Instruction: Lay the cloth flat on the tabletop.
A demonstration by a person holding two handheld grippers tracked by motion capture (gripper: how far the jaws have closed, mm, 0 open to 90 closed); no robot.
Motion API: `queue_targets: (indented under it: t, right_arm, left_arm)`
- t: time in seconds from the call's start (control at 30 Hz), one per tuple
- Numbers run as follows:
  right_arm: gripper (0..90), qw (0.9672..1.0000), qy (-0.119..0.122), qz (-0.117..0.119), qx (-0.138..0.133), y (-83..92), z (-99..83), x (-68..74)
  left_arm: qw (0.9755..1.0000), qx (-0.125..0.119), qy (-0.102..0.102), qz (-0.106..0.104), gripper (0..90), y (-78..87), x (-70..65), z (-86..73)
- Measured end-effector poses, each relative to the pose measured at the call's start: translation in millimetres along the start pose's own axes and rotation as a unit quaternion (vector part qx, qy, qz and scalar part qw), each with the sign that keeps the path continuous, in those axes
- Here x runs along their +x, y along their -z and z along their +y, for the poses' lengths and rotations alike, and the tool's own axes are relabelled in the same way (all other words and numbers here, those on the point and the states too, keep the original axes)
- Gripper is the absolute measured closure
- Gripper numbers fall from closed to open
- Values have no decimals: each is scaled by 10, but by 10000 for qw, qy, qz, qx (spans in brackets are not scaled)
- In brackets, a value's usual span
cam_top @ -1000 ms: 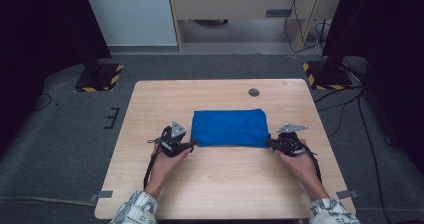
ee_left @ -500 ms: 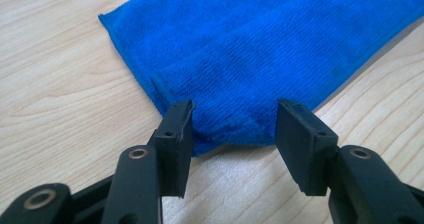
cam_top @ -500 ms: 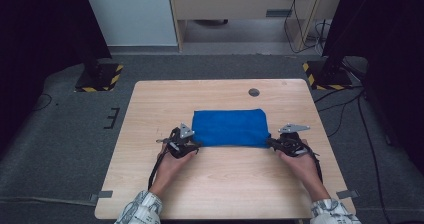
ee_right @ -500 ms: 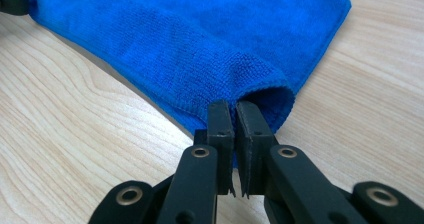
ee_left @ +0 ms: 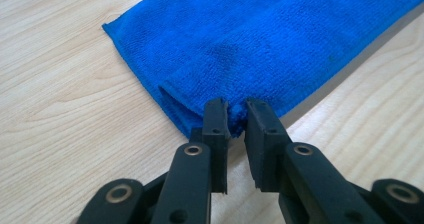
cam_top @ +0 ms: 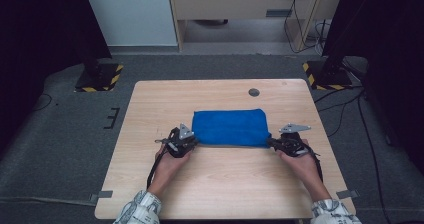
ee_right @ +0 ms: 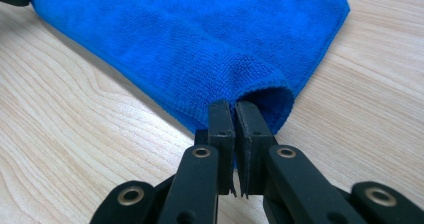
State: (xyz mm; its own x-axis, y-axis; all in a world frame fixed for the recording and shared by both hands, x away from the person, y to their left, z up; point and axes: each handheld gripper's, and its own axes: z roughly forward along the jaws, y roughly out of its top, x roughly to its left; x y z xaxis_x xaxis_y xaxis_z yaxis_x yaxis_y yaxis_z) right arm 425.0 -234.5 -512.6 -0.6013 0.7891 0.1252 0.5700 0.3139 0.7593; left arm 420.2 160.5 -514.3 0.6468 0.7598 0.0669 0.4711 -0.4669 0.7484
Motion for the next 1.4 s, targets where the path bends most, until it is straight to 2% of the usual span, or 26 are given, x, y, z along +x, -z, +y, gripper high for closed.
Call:
queue_targets:
  t: [0.13,0.2,0.37,0.47,0.53,0.6,0.7,0.83,0.9,1.0,1.13,1.2,1.4]
  right_arm:
    - [867,10000,-3,1,-41,32,-1,-16]
    - [867,10000,-42,-5,-42,42,-3,-26]
    - [868,10000,-62,6,-59,65,-3,-26]
    - [868,10000,-55,5,-52,65,-8,-22]
    - [867,10000,-23,-1,-17,52,-18,-29]
    - [867,10000,-30,-3,-4,43,-22,-35]
    - [866,10000,-37,15,28,38,-24,-30]
    - [866,10000,-3,13,45,25,-24,-16]
    - [866,10000,-22,15,32,22,-24,-13]
    - [866,10000,-20,12,65,16,-28,-16]
    - [866,10000,-19,12,55,16,-26,-16]
    - [866,10000,-20,4,35,17,-23,-15]
    - [866,10000,-20,11,0,38,-16,-9]
  left_arm:
    - [10000,-33,-3,-41,751,58,11,-6]
    - [9999,-83,15,-54,758,77,25,-1]
    - [9999,-125,-20,-86,884,102,37,9]
    - [9999,-113,5,-97,884,84,39,3]
    - [9998,-180,24,-80,820,79,38,1]
    - [9995,-281,105,-134,663,72,31,6]
    - [9994,-322,38,-130,585,35,-10,4]
    - [9999,-77,-59,-76,538,-73,-31,-35]
    - [9999,-18,17,-97,550,-103,-10,-56]
    - [10000,43,-33,-36,615,-121,12,-75]
    - [10000,6,-72,-28,820,-91,20,-51]
    - [10000,-20,-46,-49,879,-66,26,-41]
    - [9999,-134,17,-108,898,31,48,-19]
